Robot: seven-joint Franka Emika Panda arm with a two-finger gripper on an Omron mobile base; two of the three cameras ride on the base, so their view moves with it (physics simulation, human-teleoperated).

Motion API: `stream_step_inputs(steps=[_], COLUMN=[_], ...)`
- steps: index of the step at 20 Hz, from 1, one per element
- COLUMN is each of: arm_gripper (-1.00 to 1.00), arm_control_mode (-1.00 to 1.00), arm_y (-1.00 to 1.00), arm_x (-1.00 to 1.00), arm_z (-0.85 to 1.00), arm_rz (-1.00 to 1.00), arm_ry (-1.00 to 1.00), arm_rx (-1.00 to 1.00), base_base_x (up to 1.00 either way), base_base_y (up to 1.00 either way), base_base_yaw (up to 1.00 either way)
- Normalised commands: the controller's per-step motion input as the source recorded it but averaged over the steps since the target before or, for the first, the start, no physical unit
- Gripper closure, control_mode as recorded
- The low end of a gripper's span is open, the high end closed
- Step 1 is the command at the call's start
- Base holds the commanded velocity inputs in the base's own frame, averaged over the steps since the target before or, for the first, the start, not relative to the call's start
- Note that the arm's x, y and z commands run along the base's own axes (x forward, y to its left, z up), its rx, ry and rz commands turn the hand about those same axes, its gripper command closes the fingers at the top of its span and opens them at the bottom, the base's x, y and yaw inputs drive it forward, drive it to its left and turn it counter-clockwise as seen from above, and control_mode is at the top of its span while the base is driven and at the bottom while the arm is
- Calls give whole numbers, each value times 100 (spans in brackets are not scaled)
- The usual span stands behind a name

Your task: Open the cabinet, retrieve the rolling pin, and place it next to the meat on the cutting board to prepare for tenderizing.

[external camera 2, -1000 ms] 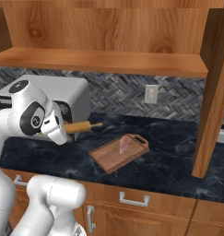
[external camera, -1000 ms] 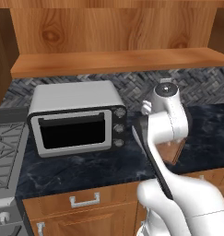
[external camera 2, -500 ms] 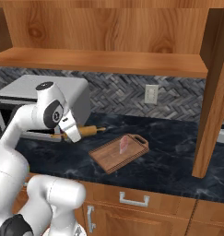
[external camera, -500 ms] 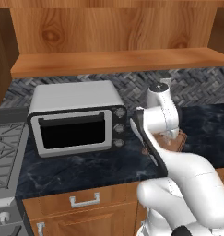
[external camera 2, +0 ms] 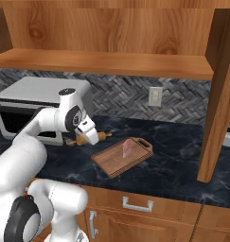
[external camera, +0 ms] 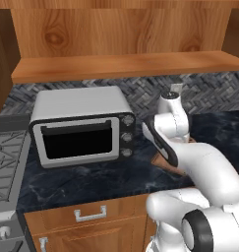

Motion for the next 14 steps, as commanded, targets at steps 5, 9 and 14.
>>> stream_step_inputs(steps=[5, 9, 14], arm_gripper=[100, 100, 100], arm_control_mode=[-100, -100, -100], arm_y=[-25, -31, -30], arm_x=[31, 35, 43], arm_z=[-43, -43, -48], arm_rz=[18, 18, 18], arm_ry=[1, 0, 0], arm_rx=[0, 1, 1], base_base_x=[0, 0, 0], base_base_y=[0, 0, 0], base_base_yaw=[0, 0, 0])
